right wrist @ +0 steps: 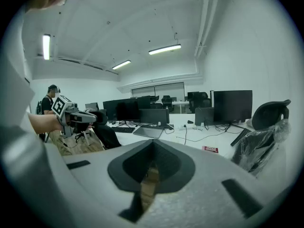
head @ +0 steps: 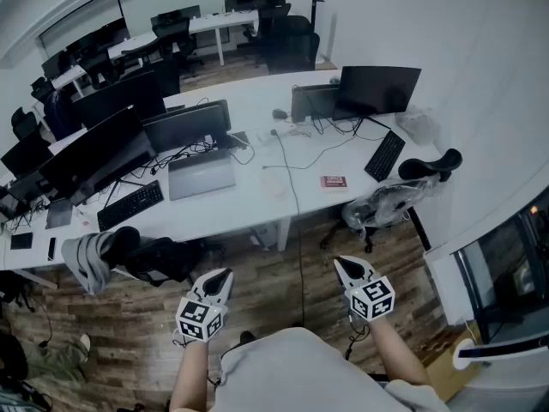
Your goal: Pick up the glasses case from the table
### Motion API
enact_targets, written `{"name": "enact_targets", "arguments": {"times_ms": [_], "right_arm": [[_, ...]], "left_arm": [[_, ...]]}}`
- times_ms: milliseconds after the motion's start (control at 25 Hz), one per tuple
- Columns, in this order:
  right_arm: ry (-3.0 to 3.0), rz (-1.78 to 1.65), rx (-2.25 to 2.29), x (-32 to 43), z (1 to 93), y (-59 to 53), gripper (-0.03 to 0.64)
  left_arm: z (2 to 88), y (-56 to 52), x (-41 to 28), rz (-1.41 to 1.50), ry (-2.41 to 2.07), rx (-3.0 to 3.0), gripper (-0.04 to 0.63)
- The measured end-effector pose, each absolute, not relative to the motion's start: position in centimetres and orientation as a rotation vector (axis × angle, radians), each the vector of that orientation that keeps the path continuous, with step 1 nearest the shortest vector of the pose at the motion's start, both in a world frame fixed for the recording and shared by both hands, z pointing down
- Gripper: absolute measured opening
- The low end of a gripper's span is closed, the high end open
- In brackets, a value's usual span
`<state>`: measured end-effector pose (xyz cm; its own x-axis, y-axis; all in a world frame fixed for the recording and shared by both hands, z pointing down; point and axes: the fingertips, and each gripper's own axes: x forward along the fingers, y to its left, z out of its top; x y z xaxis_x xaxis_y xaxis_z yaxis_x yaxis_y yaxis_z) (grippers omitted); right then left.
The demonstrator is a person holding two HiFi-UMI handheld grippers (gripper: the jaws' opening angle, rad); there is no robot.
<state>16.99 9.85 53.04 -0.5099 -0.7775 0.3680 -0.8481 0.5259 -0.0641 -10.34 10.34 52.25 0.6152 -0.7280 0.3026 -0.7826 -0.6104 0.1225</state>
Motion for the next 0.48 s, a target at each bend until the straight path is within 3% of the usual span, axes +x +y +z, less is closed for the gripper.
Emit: {"name": "enact_targets", "arguments": {"times_ms": [480], "right_arm": [[-2.484, 0.359, 1.363, 17.84, 53.27, 9.65, -0.002]], "left_arm": [[52.50, 10.46, -9.46, 0.342, -1.242, 2.587, 0.014]]}}
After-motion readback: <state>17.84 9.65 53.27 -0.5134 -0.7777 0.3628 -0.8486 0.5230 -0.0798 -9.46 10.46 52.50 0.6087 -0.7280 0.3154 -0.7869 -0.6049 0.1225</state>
